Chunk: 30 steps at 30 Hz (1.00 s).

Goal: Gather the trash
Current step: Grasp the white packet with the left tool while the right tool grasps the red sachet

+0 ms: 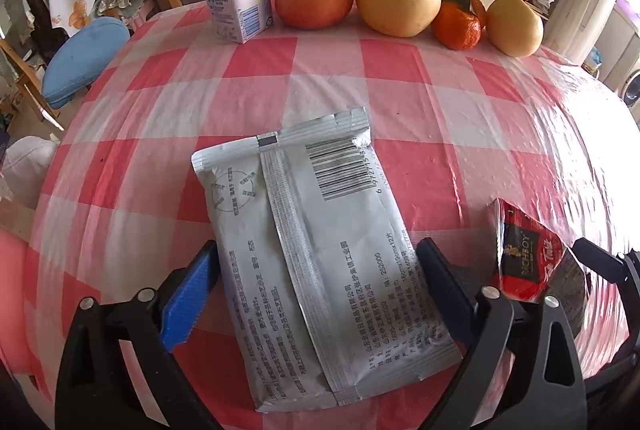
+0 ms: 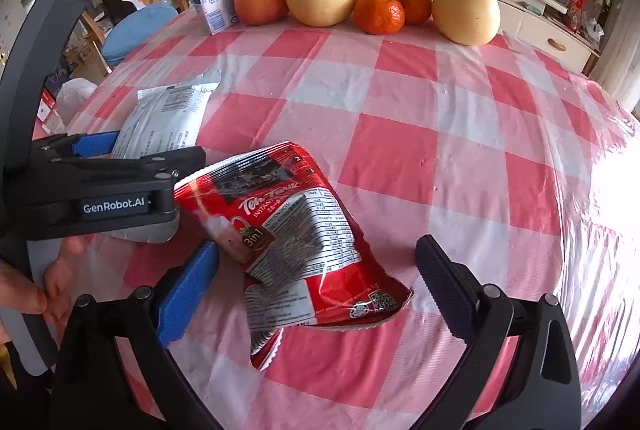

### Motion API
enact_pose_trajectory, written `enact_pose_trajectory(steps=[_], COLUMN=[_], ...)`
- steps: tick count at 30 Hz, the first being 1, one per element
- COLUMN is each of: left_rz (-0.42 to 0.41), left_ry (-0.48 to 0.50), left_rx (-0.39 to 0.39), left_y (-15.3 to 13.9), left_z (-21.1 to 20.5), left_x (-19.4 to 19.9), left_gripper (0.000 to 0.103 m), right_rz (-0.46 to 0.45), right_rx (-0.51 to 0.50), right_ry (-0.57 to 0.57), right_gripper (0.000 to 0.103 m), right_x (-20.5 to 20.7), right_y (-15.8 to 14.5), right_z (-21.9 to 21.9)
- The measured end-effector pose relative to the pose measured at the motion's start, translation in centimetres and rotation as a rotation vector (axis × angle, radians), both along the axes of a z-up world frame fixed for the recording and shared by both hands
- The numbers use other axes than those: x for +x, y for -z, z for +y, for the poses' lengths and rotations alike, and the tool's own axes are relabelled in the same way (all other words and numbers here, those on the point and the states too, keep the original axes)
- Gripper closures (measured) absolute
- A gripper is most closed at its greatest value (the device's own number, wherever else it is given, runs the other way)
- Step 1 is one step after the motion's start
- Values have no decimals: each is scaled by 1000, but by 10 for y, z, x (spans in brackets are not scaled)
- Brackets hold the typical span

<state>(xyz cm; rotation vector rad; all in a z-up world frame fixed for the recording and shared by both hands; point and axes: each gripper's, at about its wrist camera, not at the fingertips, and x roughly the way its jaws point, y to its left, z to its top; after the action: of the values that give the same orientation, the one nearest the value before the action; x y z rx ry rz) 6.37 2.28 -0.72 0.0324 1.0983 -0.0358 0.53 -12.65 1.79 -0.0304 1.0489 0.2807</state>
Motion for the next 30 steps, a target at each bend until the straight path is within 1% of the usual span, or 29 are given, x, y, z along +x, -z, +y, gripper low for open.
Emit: enact_pose_trajectory(steps=[5, 8, 10, 11, 12, 17, 19, 20, 23, 30], left_rz=[-12, -14, -16, -14, -14, -13, -15, -12, -12, -11], left_ry=[8, 18, 23, 27, 29, 44, 47, 47, 52, 61], left_rx=[-5, -6, -8, -11, -11, -19, -27, -34, -43, -66], left_y=[-1, -2, -3, -3, -3, -4, -6, -6, -7, -10], left_z=[-2, -2, -1, 0, 0, 2, 4, 5, 10, 19], left_x=[-5, -8, -9, -9, -9, -14, -16, -17, -20, -27], left_gripper=[14, 16, 17, 17, 18, 19, 23, 23, 23, 24], right_rz=[-16, -23, -25, -27, -28, -33, -38, -40, -45, -66], right_rx=[-1, 1, 6, 14, 19, -21, -22, -21, -13, -28], right_ry=[8, 6, 3, -2, -5, -19, -17, -16, -16, -20], right_gripper=[5, 7, 15, 23, 28, 33, 36, 40, 41, 45], right_x=[-1, -2, -3, -3, -4, -5, -6, -6, -7, -10], right_y=[-3, -4, -4, -5, -5, -4, -4, -4, -4, -5], right_z=[-1, 0, 0, 0, 1, 5, 5, 5, 5, 9])
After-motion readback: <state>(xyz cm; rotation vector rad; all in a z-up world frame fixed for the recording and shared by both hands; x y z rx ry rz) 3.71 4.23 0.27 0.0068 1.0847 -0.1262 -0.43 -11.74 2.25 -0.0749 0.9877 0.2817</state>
